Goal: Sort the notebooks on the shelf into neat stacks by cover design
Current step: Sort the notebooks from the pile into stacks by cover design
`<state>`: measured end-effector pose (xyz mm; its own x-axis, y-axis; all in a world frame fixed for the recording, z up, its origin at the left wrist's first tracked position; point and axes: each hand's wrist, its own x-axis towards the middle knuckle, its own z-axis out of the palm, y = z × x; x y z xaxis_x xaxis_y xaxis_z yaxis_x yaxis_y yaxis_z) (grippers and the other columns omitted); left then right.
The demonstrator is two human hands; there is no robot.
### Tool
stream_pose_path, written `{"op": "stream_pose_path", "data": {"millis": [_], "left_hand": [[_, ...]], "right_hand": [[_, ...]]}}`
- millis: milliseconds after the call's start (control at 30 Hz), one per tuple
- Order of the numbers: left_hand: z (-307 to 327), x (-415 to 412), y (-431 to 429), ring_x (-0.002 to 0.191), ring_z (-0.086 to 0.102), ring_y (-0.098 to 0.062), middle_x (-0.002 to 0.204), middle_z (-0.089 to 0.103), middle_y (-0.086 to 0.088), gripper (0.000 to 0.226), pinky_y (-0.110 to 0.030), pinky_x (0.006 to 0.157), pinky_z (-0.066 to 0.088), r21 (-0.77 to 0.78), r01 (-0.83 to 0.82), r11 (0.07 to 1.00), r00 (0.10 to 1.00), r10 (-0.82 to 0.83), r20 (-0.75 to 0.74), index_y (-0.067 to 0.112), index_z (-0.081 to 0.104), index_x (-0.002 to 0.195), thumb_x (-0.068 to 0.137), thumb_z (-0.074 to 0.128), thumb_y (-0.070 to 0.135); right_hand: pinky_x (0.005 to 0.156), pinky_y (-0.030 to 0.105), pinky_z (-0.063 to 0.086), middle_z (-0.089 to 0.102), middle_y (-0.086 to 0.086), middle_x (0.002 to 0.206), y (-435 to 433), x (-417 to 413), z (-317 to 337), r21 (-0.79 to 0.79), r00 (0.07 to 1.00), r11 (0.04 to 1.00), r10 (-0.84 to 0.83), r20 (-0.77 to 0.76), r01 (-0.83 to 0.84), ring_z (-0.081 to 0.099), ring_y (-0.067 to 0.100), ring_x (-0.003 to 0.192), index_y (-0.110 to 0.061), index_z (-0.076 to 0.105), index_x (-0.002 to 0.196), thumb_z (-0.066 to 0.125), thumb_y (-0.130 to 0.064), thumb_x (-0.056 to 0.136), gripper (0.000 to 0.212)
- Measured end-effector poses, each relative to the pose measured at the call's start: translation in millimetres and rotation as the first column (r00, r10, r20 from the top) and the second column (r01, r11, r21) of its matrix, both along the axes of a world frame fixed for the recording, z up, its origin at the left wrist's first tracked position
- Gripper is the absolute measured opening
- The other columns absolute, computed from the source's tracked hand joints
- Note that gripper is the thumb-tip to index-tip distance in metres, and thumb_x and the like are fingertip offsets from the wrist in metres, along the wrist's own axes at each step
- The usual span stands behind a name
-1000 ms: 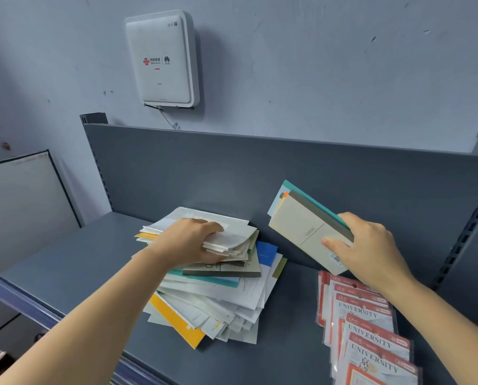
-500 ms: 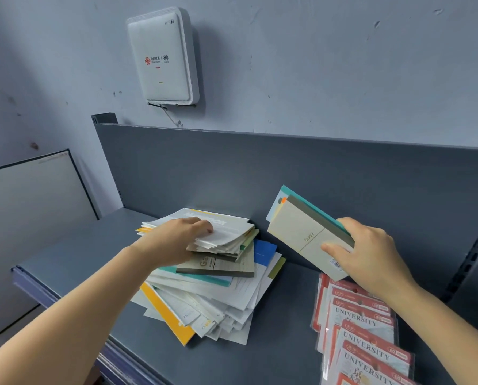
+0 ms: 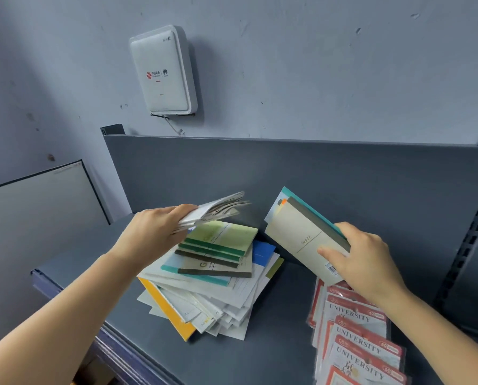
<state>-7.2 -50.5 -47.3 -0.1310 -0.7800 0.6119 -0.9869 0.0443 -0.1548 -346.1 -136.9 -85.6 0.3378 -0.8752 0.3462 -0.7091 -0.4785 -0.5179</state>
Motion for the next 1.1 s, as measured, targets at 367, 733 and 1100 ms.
{"op": "stream_pose_path", "data": {"millis": [367,733,1100], "left_hand": [[14.8,-25.6,48.0,0.063,0.069,-0.025,0.087,0.074,0.000,0.044,-0.028,0.039,0.047,-0.232,0.401,0.886,0.915,-0.378,0.139,0.019,0.052,0.105,0.064,0.061,0.005],[-22.3,-169.1,58.1,0.074,0.074,-0.026,0.100,0.075,-0.002,0.022,-0.034,0.047,0.055,-0.245,0.756,0.606,0.628,-0.778,0.012,0.022,0.052,0.109,0.090,0.041,0.024],[-22.5,-392.2,102.0,0.080,0.071,-0.018,0.099,0.075,0.001,0.021,-0.023,0.049,0.049,-0.162,0.898,0.410,0.425,-0.903,0.070,0.020,0.054,0.107,0.093,0.040,0.027]], "right_hand": [[0.066,0.029,0.060,0.065,-0.002,0.115,102.1,-1.3,19.3,-0.102,0.964,0.960,-0.265,-0.017,0.262,0.068,0.018,0.094,-0.019,0.052,0.121,0.062,-0.039,0.087,0.041],[0.076,0.038,0.046,0.065,-0.004,0.112,236.3,-148.5,20.9,-0.231,0.692,0.718,-0.695,-0.193,0.657,0.060,0.031,0.097,-0.022,0.053,0.119,0.054,-0.030,0.091,0.030],[0.068,0.034,0.037,0.065,-0.001,0.109,339.5,-339.6,11.6,-0.250,0.521,0.556,-0.831,-0.196,0.793,0.059,0.030,0.099,-0.019,0.050,0.119,0.050,-0.038,0.094,0.031]]}}
